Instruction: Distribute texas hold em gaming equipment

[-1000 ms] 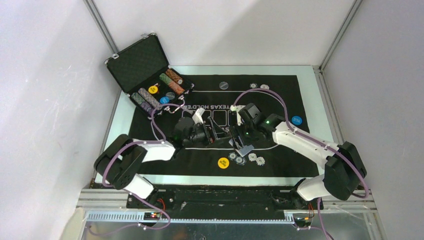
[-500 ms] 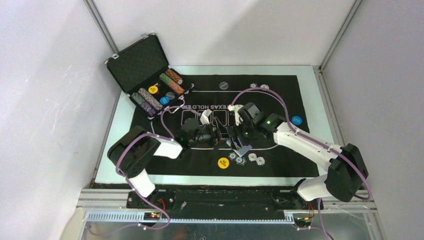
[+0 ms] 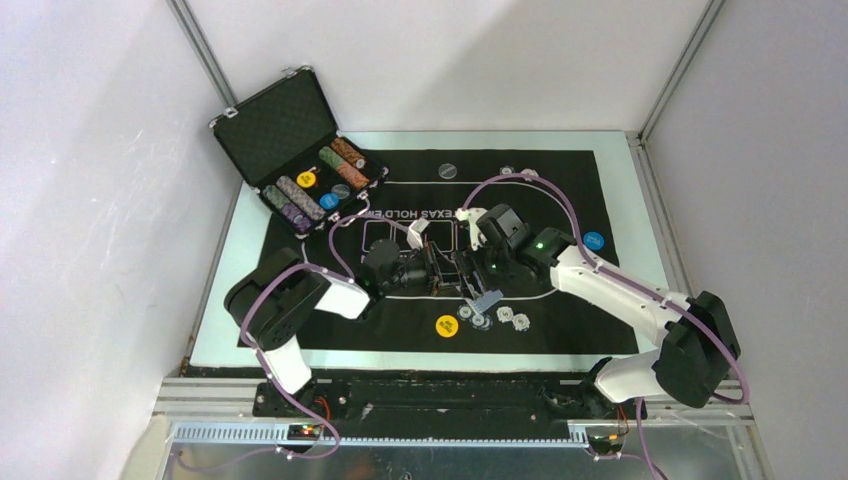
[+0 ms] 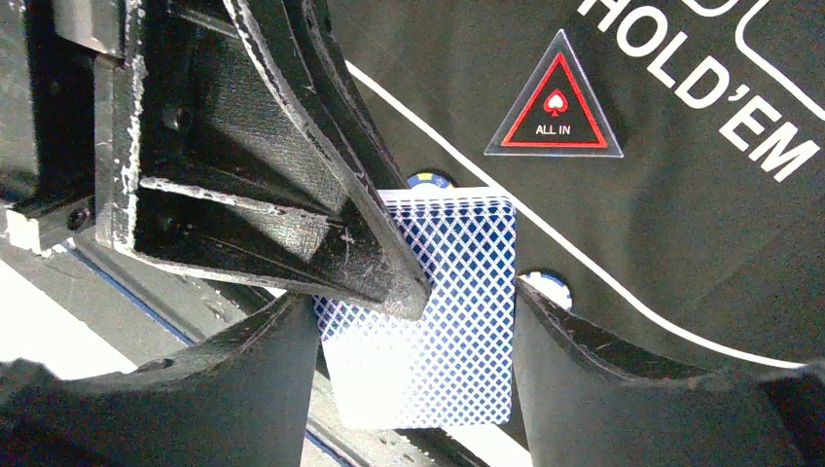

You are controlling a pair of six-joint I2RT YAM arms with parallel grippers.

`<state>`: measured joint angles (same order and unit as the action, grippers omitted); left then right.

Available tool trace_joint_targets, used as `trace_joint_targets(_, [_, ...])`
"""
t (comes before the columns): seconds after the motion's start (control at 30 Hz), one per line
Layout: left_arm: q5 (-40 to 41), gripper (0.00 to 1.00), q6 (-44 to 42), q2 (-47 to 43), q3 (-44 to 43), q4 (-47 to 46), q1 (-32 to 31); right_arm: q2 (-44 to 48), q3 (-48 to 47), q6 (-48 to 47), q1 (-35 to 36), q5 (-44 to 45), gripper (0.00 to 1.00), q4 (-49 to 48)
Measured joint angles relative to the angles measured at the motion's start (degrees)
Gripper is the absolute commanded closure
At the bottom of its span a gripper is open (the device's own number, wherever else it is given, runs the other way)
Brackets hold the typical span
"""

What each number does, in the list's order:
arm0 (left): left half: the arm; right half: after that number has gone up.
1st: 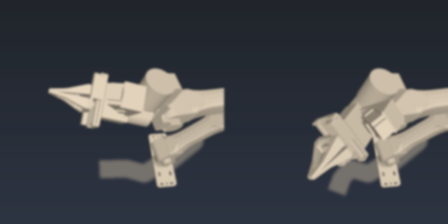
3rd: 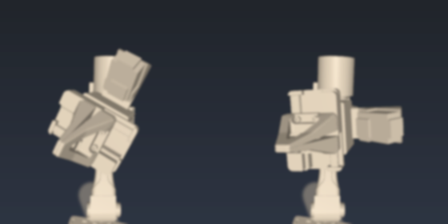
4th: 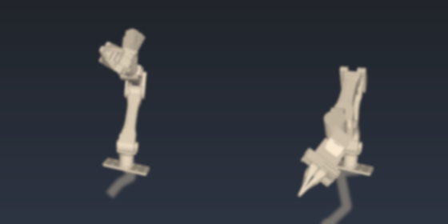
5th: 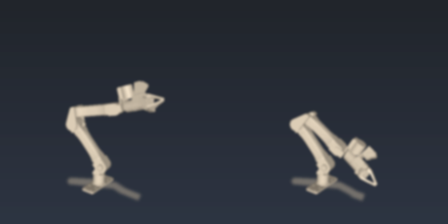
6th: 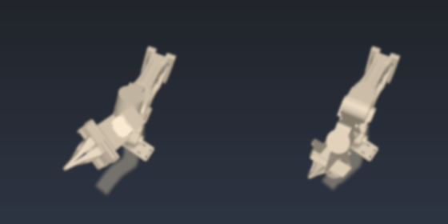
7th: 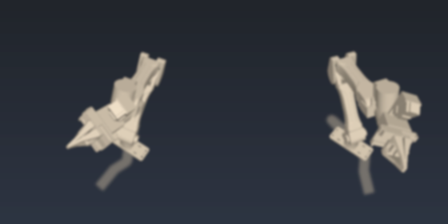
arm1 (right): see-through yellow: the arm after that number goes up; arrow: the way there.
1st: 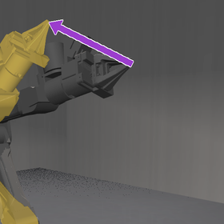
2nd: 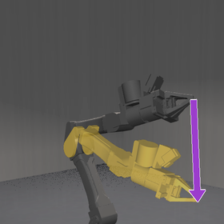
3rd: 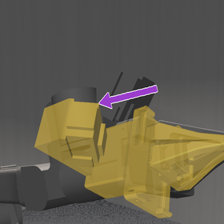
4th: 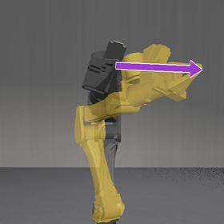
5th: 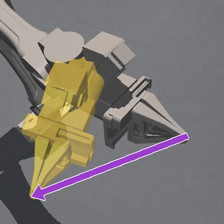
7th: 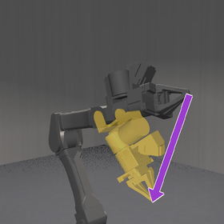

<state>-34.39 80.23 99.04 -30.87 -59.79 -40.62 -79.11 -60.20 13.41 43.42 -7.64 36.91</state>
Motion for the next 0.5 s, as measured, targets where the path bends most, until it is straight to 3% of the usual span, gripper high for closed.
trace_joint_targets(0.1, [0.1, 1.0, 0.3, 0.0, 0.0, -0.5, 0.0, 0.2, 0.0, 0.0, 0.0, 0.0, 0.99, 0.1])
trace_joint_targets(0.17, [0.1, 1.0, 0.5, 0.0, 0.1, -0.8, 0.0, 0.2, -0.1, 0.1, 0.0, 0.0, 0.88, 0.1])
trace_joint_targets(0.23, [0.2, 1.0, 1.0, 0.0, 0.3, -1.1, 0.0, 0.3, -0.1, 0.1, 0.0, 0.0, 0.67, 0.1])
trace_joint_targets(0.27, [0.3, 1.0, 1.1, 0.0, 0.3, -1.3, -0.1, 0.3, -0.1, 0.1, 0.0, 0.0, 0.48, 0.0])
trace_joint_targets(0.33, [0.7, 1.0, 1.5, 0.0, 0.7, -1.6, -0.1, 0.3, -0.1, 0.1, 0.0, -0.1, 0.27, 0.0])
trace_joint_targets(0.47, [1.1, 1.0, 1.9, -0.4, 1.0, -1.7, -0.4, 0.3, -0.1, 0.2, 0.1, 0.0, 0.04, -0.2])
trace_joint_targets(0.5, [1.1, 1.0, 1.9, -0.6, 1.1, -1.7, -0.5, 0.3, -0.1, 0.2, 0.1, 0.1, 0.02, -0.2])
